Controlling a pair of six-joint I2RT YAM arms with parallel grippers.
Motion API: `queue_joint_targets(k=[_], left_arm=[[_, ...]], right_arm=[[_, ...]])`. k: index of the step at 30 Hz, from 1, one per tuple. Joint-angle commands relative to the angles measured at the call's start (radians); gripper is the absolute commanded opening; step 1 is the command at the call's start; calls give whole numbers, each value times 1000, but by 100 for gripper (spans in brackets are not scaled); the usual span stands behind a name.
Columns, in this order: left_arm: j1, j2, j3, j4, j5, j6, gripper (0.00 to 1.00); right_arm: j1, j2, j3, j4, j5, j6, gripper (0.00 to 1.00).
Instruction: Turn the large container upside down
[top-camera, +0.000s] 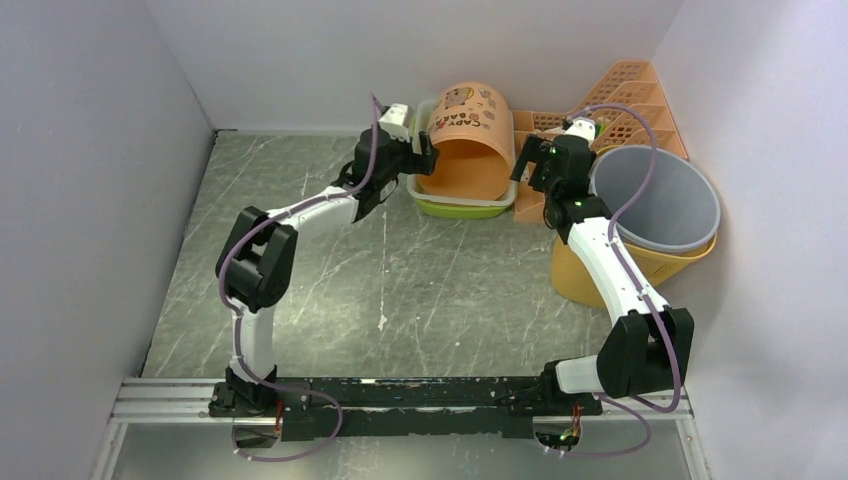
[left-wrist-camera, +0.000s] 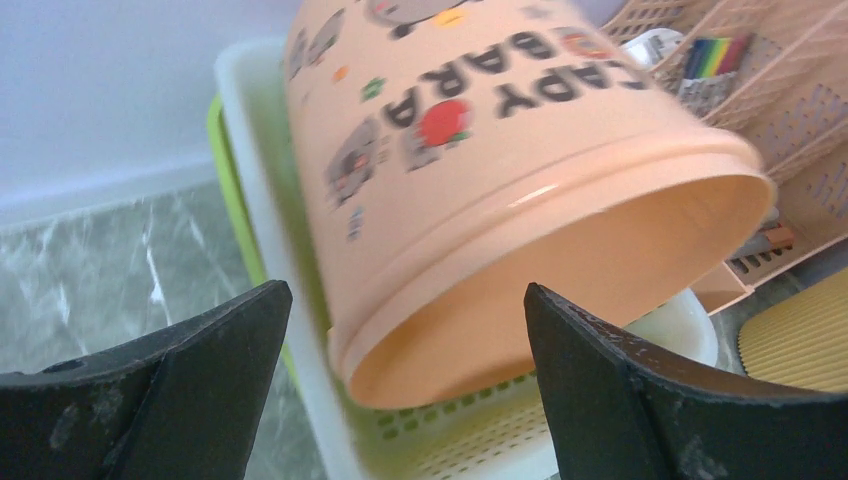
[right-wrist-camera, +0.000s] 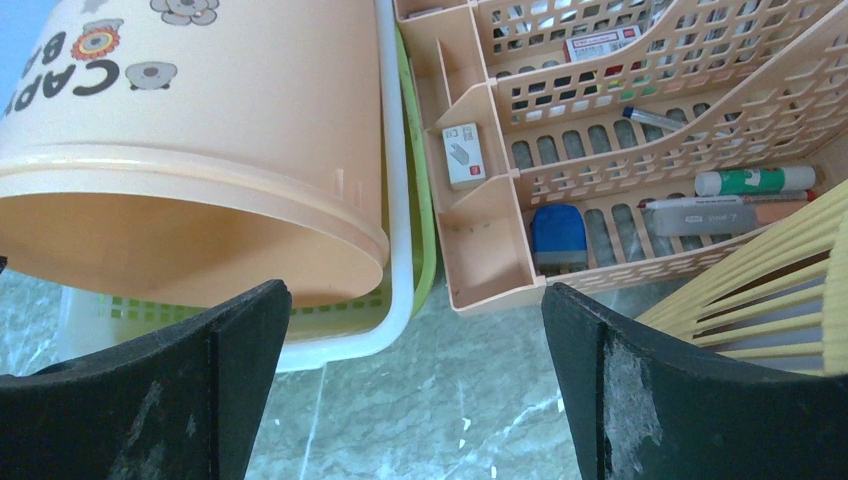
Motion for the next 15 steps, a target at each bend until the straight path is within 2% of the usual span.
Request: queue_joint_targets(k=[1, 5, 11, 13, 15], left_arm=[[-65, 35, 18, 187, -49, 241, 99], [-105, 100, 33, 242, -98, 365, 99], [-115, 166, -12, 386, -131, 457, 99], [-117, 182, -29, 457, -157, 490, 95], [-117, 191, -25, 458, -181, 506, 90]], right_arm=[[-16, 0, -18, 9, 4, 15, 100], [-15, -2, -23, 12, -8, 14, 100], [-15, -8, -32, 13, -14, 13, 100], [-15, -7, -39, 19, -20, 15, 100], [-16, -2, -45, 24, -20, 15, 100]])
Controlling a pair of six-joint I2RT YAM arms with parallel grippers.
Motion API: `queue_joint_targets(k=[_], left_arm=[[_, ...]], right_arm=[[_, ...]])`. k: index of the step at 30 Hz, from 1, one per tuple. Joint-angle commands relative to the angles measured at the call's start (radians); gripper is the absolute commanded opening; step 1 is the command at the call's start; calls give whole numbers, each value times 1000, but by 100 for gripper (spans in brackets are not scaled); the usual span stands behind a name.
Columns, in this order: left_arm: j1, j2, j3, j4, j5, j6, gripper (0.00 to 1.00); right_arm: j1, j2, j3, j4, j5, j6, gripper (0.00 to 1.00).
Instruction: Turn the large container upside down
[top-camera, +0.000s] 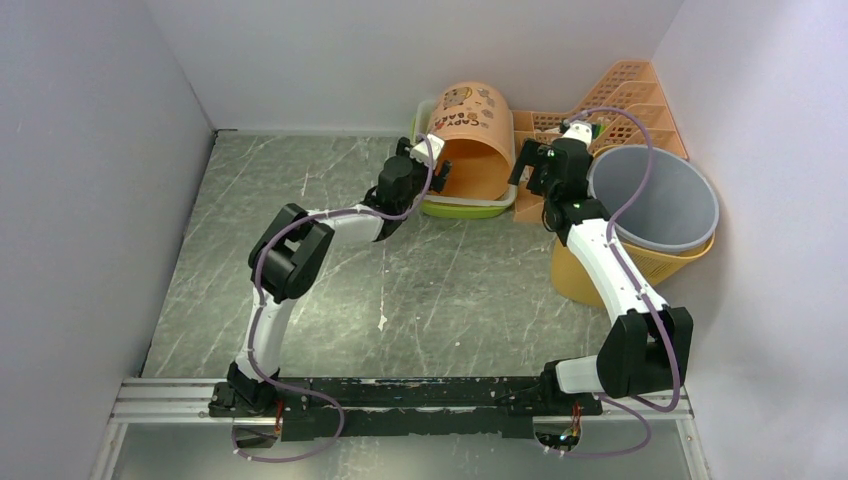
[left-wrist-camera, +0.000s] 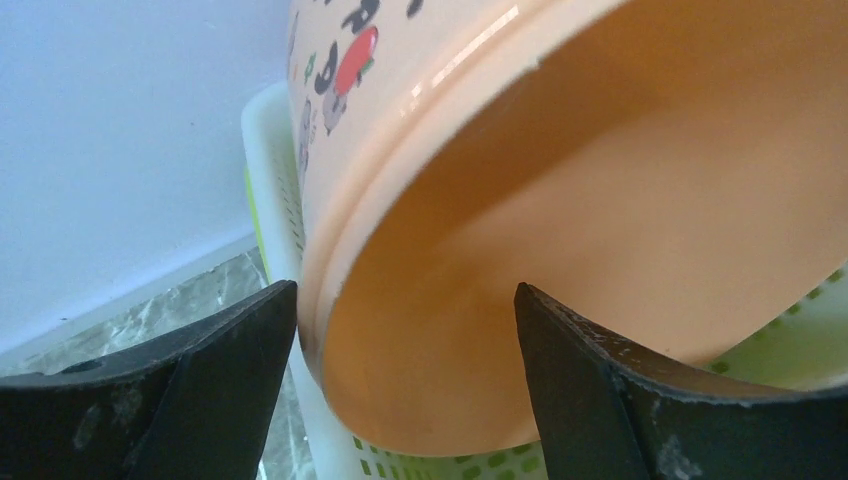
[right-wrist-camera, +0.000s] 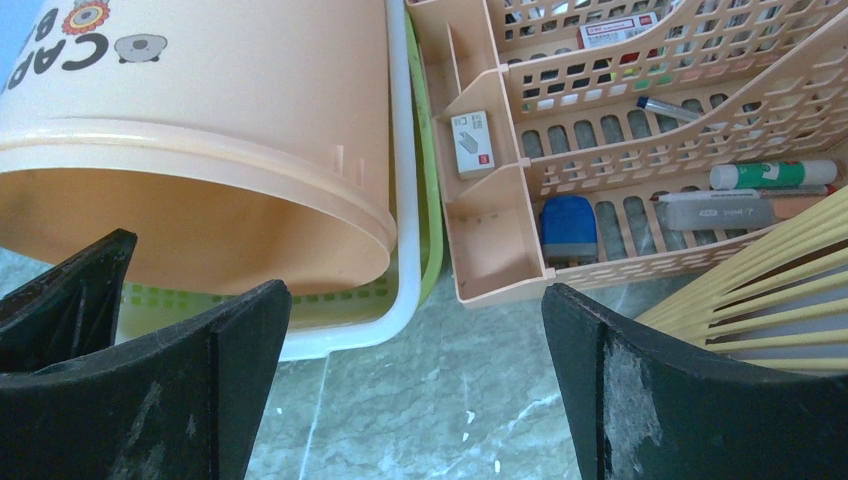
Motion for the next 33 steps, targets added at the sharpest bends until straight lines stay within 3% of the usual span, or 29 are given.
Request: queue_joint_targets(k=[1, 9, 13, 16, 24, 33], left_arm=[[-8, 26, -11, 142, -68, 96, 87], [-13, -9, -78, 210, -125, 110, 64], [-16, -10, -93, 247, -146, 110, 26], [-16, 7, -70, 228, -148, 117, 10], [-18, -36, -86, 270, -132, 79, 7], [-26, -395, -205, 341, -95, -87, 7]], right_arm=[[-15, 3, -25, 21, 11, 9, 100], [-15, 35, -24, 35, -2, 24, 99], [-16, 43, -29, 42, -4, 30, 99], [-15, 47, -37, 42, 0, 29, 99], [-16, 51, -44, 42, 14, 19, 98], [-16, 70, -58, 56, 15, 27, 98]])
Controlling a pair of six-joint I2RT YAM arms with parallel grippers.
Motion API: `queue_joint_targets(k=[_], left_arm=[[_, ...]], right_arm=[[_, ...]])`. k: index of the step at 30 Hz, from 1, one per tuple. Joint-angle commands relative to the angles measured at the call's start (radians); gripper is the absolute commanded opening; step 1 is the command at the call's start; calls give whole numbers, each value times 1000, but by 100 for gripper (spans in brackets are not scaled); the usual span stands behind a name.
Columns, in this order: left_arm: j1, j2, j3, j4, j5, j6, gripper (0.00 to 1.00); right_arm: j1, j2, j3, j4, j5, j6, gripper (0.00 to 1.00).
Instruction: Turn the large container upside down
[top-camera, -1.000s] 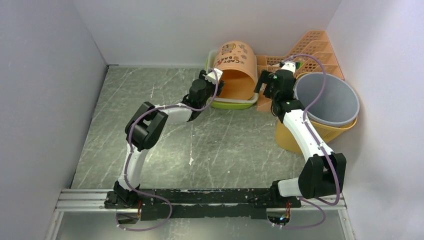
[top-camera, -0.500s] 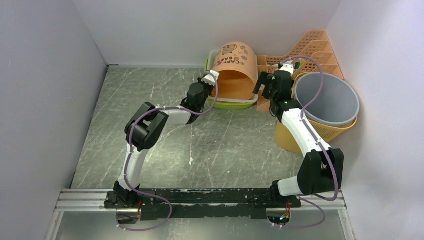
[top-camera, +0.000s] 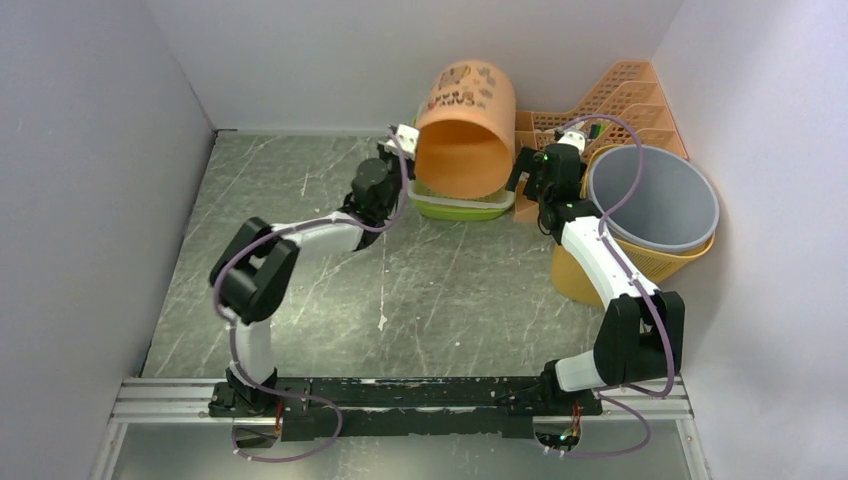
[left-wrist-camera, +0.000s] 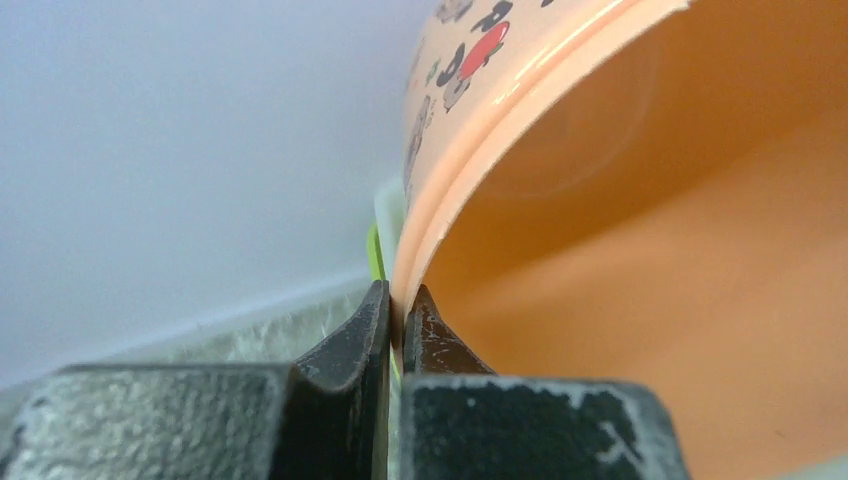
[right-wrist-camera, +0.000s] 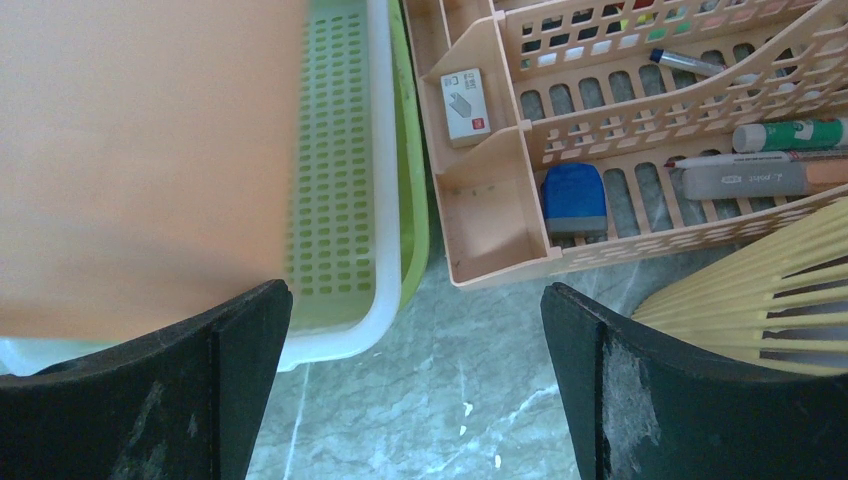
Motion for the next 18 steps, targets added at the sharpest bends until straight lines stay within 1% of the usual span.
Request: queue_joint_targets(k=[1, 4, 6, 11, 14, 15, 18], left_arm=[[-17, -242, -12, 173, 75, -135, 7], [-18, -307, -26, 117, 68, -117, 7], [-18, -344, -35, 67, 9, -90, 7], [-18, -458, -96, -45, -130, -49, 7], [-18, -540, -138, -136, -214, -54, 7], [-18, -562, -148, -170, -249, -51, 7], [-18, -622, -186, -272, -360, -54, 7]], right_arm=[[-11, 16, -19, 25, 16, 10, 98], [-11, 8, -29, 25, 25, 17, 97], [-11, -14, -35, 17, 41, 33, 97], [-11, -133, -97, 57, 27, 54, 96], [-10, -165, -80, 13, 29, 53, 96], [-10, -172, -50, -5, 27, 51, 96], [-9, -194, -29, -39, 15, 51, 96]])
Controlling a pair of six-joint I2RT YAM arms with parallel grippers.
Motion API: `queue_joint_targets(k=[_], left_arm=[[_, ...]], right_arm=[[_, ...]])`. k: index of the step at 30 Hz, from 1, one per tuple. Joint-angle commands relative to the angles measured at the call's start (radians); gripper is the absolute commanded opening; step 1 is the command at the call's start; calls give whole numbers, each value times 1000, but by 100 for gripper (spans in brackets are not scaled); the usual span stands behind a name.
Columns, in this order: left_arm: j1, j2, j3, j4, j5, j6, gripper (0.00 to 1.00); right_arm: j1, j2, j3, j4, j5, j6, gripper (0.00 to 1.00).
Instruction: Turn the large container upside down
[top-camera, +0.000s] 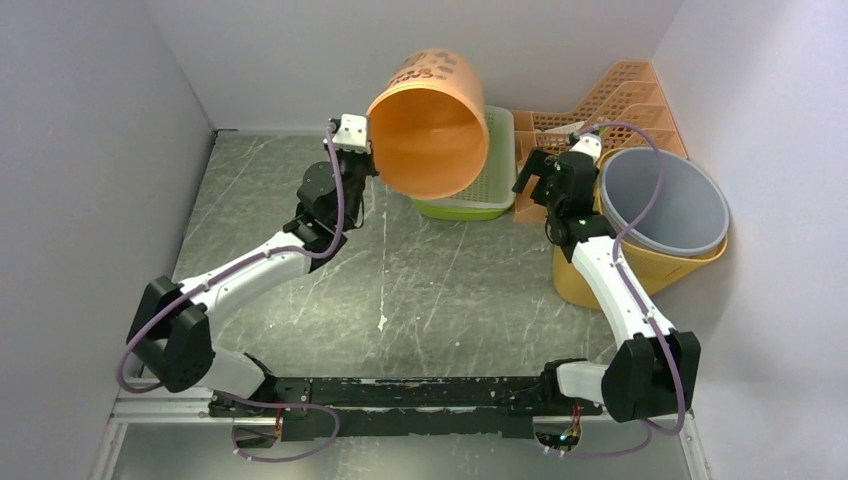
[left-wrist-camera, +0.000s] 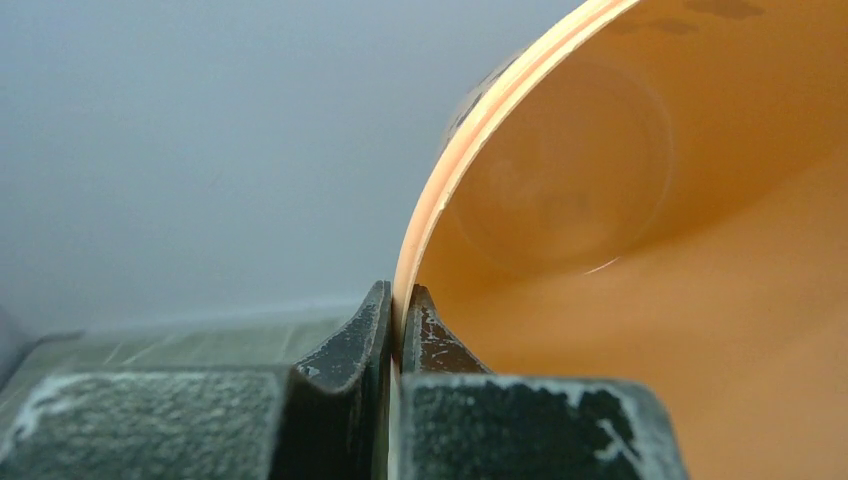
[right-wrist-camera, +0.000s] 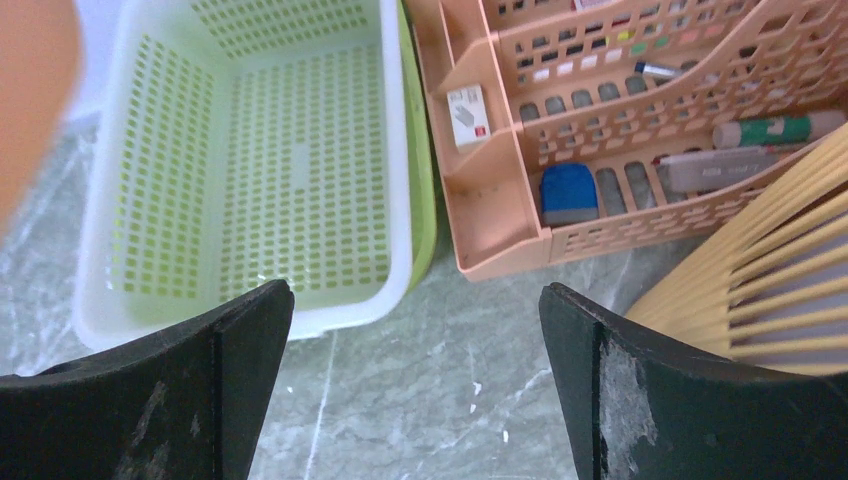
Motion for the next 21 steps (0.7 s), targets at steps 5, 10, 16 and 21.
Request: queue_joint_targets(k=[5, 10, 16, 21], left_arm=[[1, -177, -94, -166, -347, 13, 7], [3, -244, -43, -449, -417, -72, 7], [9, -230, 247, -1060, -336, -307, 7], [10, -227, 424, -1324, -256, -383, 7]], right_arm=[[-6, -74, 52, -52, -27, 6, 96], [-6, -108, 51, -85, -40, -6, 95], [-6, -132, 64, -132, -42, -17, 96], [-6, -135, 76, -159, -68, -7, 95]])
